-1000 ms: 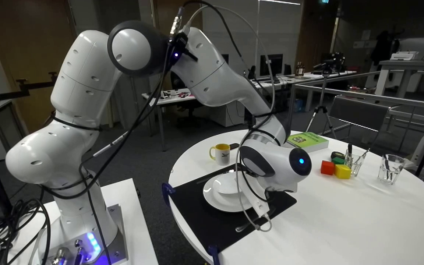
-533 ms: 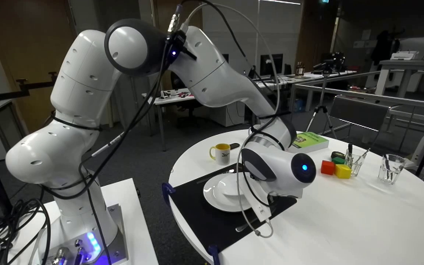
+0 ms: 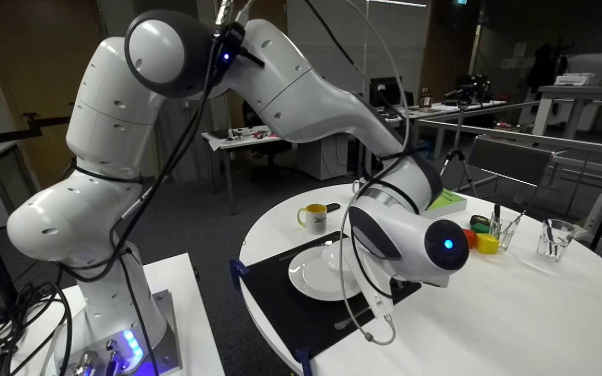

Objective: Move the smaller plate to the right

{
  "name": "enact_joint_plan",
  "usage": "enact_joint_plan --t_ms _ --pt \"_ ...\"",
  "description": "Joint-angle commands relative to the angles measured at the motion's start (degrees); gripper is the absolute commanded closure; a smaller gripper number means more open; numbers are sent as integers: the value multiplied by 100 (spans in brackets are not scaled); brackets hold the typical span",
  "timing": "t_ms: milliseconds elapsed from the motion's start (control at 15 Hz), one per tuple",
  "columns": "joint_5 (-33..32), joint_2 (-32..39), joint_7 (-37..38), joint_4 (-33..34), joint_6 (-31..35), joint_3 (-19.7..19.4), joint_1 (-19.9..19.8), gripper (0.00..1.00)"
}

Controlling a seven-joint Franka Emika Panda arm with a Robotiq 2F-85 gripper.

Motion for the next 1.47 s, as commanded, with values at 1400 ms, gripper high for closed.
enact_joint_plan --t_ms 1400 --pt "-81 -198 1950 280 88 -706 -73 99"
